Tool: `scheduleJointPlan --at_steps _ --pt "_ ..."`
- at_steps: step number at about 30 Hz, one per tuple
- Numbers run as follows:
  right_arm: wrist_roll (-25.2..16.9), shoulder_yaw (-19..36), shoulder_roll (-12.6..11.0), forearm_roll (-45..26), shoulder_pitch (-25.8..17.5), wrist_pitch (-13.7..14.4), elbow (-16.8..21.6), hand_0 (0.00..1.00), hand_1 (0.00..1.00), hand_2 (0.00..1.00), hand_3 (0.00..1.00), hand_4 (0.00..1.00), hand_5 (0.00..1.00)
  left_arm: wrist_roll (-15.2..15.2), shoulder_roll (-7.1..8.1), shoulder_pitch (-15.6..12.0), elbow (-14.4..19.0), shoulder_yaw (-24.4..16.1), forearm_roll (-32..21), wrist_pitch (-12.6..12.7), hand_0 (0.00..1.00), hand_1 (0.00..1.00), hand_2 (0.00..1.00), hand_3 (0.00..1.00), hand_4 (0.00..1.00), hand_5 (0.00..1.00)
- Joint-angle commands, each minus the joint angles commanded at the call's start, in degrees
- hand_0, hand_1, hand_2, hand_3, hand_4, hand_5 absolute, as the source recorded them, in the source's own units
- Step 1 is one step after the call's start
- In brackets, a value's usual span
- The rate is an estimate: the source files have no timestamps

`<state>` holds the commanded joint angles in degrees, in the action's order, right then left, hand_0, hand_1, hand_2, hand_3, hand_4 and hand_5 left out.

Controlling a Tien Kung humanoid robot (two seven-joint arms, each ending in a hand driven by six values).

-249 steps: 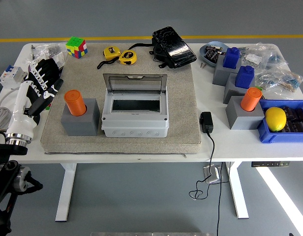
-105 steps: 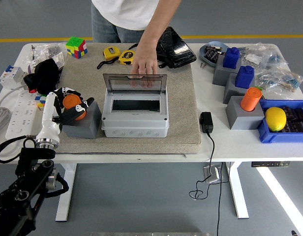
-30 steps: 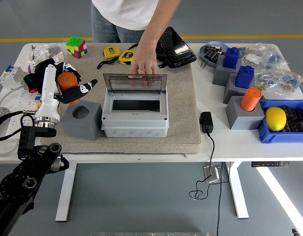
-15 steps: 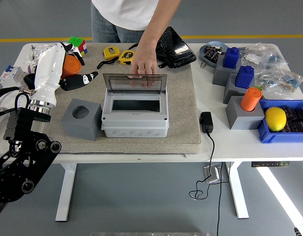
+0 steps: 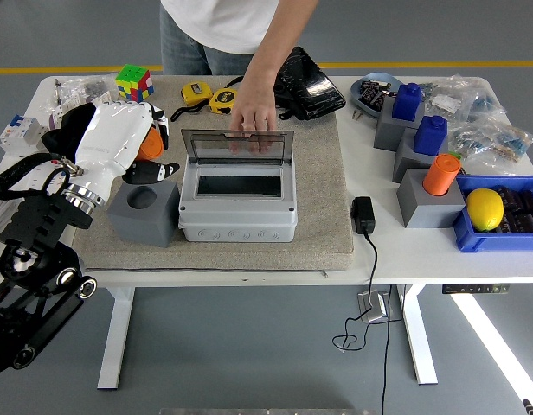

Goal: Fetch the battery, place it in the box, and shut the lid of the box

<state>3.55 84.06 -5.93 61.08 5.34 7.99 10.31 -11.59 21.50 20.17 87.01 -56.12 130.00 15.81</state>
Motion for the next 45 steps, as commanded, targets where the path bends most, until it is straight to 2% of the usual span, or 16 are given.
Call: scheduleJointPlan --at_steps 5,11,15,18,27,35,45 --pt "0.0 0.3 -0.1 0.1 0.1 0.0 0.0 0.823 0.774 0.760 0.792 0.998 0.998 -0.6 1.22 0.9 1.2 4.7 0.0 -0.8 0.020 0.002 0.037 0.038 0.861 0.029" --pt "0.2 0.5 -0.1 0.3 0.0 0.0 0.0 0.823 0.775 0.760 0.793 0.998 0.998 -1.2 1.52 2.3 0.7 6.2 0.0 -1.5 0.018 0.002 0.034 0.037 0.846 0.012" --pt "0.2 0.7 -0.2 0.3 0.2 0.0 0.0 0.823 0.775 0.760 0.793 0.998 0.998 -1.5 2.14 4.6 -0.1 9.6 0.0 -2.3 0.018 0.002 0.034 0.037 0.846 0.012" --pt "0.2 0.5 -0.2 0.1 0.4 0.1 0.0 0.823 0.776 0.760 0.792 0.998 0.998 -1.6 1.79 5.6 -0.3 11.2 0.0 -2.4 0.018 0.002 0.034 0.036 0.837 0.003" --pt "0.1 0.7 -0.1 0.2 0.7 0.1 0.0 0.823 0.775 0.760 0.793 0.998 0.998 -1.9 -2.63 7.2 -1.9 12.9 0.0 -2.3 0.018 0.002 0.031 0.036 0.824 0.002" --pt "0.1 0.9 -0.1 0.5 1.1 0.2 0.0 0.823 0.775 0.760 0.793 0.998 0.998 -1.7 -5.38 9.6 -6.2 14.8 0.0 -1.7 0.018 0.002 0.030 0.036 0.813 0.002" --pt "0.1 1.2 0.0 0.9 1.3 0.1 0.0 0.823 0.776 0.760 0.793 0.998 0.998 -1.6 -8.89 9.8 -7.5 15.1 0.0 -1.0 0.018 0.002 0.030 0.037 0.808 0.002"
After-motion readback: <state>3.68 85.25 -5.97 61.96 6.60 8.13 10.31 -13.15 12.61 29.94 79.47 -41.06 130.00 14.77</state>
